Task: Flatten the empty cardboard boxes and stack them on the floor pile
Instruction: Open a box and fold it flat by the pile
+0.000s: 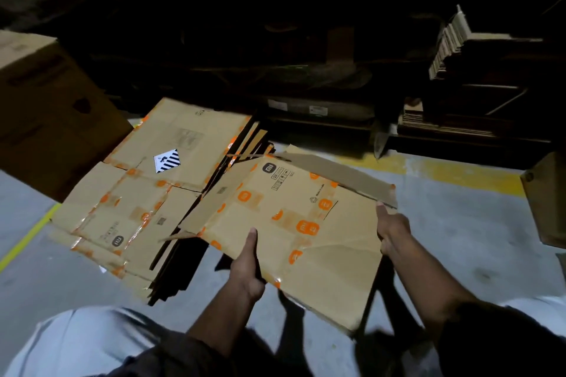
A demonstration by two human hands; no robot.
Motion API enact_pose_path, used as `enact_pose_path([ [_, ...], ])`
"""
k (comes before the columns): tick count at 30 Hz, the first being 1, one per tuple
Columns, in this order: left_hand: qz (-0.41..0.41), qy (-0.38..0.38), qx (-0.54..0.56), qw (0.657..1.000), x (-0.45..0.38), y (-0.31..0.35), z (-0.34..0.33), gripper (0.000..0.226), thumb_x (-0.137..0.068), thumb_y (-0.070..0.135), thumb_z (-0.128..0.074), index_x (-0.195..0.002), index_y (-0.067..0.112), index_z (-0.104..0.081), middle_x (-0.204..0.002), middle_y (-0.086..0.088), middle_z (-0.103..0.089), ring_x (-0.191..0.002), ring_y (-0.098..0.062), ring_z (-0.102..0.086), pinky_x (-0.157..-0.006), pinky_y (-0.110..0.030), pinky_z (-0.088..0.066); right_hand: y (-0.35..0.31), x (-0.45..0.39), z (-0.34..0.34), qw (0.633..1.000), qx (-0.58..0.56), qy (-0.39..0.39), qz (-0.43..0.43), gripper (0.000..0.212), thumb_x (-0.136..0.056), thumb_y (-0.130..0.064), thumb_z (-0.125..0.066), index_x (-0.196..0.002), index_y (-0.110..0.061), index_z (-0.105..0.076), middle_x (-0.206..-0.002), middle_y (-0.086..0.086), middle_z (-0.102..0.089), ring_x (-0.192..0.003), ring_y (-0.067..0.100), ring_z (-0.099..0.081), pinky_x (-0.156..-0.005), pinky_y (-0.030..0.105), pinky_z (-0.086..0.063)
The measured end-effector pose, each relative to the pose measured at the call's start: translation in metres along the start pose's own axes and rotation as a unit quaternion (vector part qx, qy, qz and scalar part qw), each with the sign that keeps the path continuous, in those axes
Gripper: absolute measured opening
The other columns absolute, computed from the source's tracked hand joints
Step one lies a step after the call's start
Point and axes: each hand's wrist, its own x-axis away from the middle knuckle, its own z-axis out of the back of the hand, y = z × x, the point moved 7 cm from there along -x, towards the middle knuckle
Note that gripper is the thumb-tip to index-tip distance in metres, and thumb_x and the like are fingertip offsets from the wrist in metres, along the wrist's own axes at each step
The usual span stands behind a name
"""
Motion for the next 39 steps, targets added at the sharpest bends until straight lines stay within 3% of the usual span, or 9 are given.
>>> enact_pose_path([
  [2, -0.029, -0.004, 0.004, 1.000, -0.009, 0.004, 0.011, 0.073, -0.070, 0.049, -0.086, -0.129, 0.012, -0.064, -0.117, -0.014, -0.073, -0.103, -0.035, -0.072, -0.089, -0.058, -0.057, 0.022, -0.006, -0.010, 0.997, 0.029, -0.047, -0.045, 0.076, -0.095, -0.051, -0.059, -0.146, 0.002, -0.038, -0.141, 0.021, -0.051, -0.121, 0.040, -0.055, -0.093, 0.044, -0.050],
  [5, -0.096, 0.072, -0.017, 0.993, 0.005, 0.036, 0.019, 0.040, -0.088, 0.030, -0.077, -0.115, 0.003, -0.067, -0.114, -0.015, -0.073, -0.097, -0.034, -0.072, -0.093, -0.059, -0.054, 0.059, 0.010, -0.029, 0.982, 0.039, -0.131, -0.130, 0.050, -0.097, -0.039, -0.062, -0.126, 0.000, -0.057, -0.114, 0.015, -0.060, -0.097, 0.030, -0.059, -0.066, 0.030, -0.053],
  [10, -0.127, 0.032, -0.028, 0.991, 0.027, 0.075, 0.019, 0.022, -0.099, 0.012, -0.061, -0.118, 0.001, -0.063, -0.094, -0.008, -0.070, -0.081, -0.025, -0.066, -0.085, -0.045, -0.051, 0.085, 0.036, -0.038, 0.972, 0.054, -0.154, -0.167, 0.069, -0.095, -0.050, -0.061, -0.147, -0.010, -0.041, -0.154, 0.014, -0.038, -0.135, 0.036, -0.042, -0.093, 0.046, -0.046],
  [14, -0.134, -0.005, -0.019, 0.991, 0.032, 0.091, 0.034, 0.017, -0.102, 0.014, -0.057, -0.116, 0.007, -0.063, -0.071, 0.003, -0.075, -0.065, -0.016, -0.073, -0.070, -0.040, -0.053, 0.073, 0.040, -0.053, 0.953, -0.086, -0.213, -0.196, 0.057, -0.095, -0.053, -0.058, -0.126, -0.006, -0.057, -0.111, 0.023, -0.069, -0.092, 0.035, -0.071, -0.069, 0.050, -0.061],
  [17, -0.135, -0.022, -0.013, 0.990, 0.046, 0.099, 0.047, 0.019, -0.102, 0.015, -0.057, -0.117, 0.007, -0.064, -0.091, -0.003, -0.077, -0.068, -0.013, -0.073, -0.060, -0.035, -0.056, 0.061, 0.039, -0.064, 0.953, -0.116, -0.214, -0.181, 0.053, -0.093, -0.055, -0.060, -0.111, -0.005, -0.062, -0.089, 0.023, -0.073, -0.064, 0.037, -0.073, -0.064, 0.050, -0.061],
  [21, -0.149, -0.034, 0.012, 0.988, 0.053, 0.118, 0.083, 0.035, -0.093, 0.026, -0.068, -0.123, 0.007, -0.067, -0.107, -0.009, -0.076, -0.084, -0.026, -0.075, -0.051, -0.034, -0.058, 0.055, 0.051, -0.085, 0.968, -0.114, -0.177, -0.134, 0.066, -0.084, -0.053, -0.072, -0.129, -0.007, -0.057, -0.118, 0.020, -0.066, -0.102, 0.038, -0.068, -0.093, 0.057, -0.054],
  [25, -0.176, -0.035, 0.047, 0.983, 0.073, 0.145, 0.117, 0.029, -0.097, 0.025, -0.063, -0.119, 0.006, -0.067, -0.101, -0.013, -0.073, -0.062, -0.026, -0.073, -0.041, -0.036, -0.054, 0.015, 0.103, -0.116, 0.980, -0.116, -0.159, -0.006, 0.082, -0.095, -0.046, -0.062, -0.156, -0.009, -0.022, -0.156, 0.013, -0.035, -0.140, 0.033, -0.040, -0.114, 0.050, -0.037],
  [30, -0.225, -0.006, 0.126, 0.966, 0.085, 0.195, 0.163, 0.040, -0.094, 0.020, -0.065, -0.132, 0.008, -0.062, -0.128, -0.015, -0.068, -0.116, -0.032, -0.066, -0.084, -0.054, -0.059, -0.025, 0.155, -0.170, 0.968, -0.079, -0.232, 0.056, 0.073, -0.102, -0.042, -0.053, -0.157, -0.007, -0.019, -0.159, 0.011, -0.029, -0.146, 0.029, -0.029, -0.116, 0.040, -0.026],
  [39, -0.241, 0.032, 0.186, 0.952, 0.061, 0.255, 0.217, 0.037, -0.094, 0.019, -0.066, -0.130, 0.010, -0.063, -0.120, -0.013, -0.072, -0.111, -0.031, -0.069, -0.079, -0.055, -0.060, -0.057, 0.186, -0.292, 0.934, -0.071, -0.336, 0.103, 0.065, -0.103, -0.029, -0.053, -0.157, -0.013, -0.019, -0.148, -0.009, -0.033, -0.144, 0.023, -0.031, -0.115, 0.039, -0.024],
])
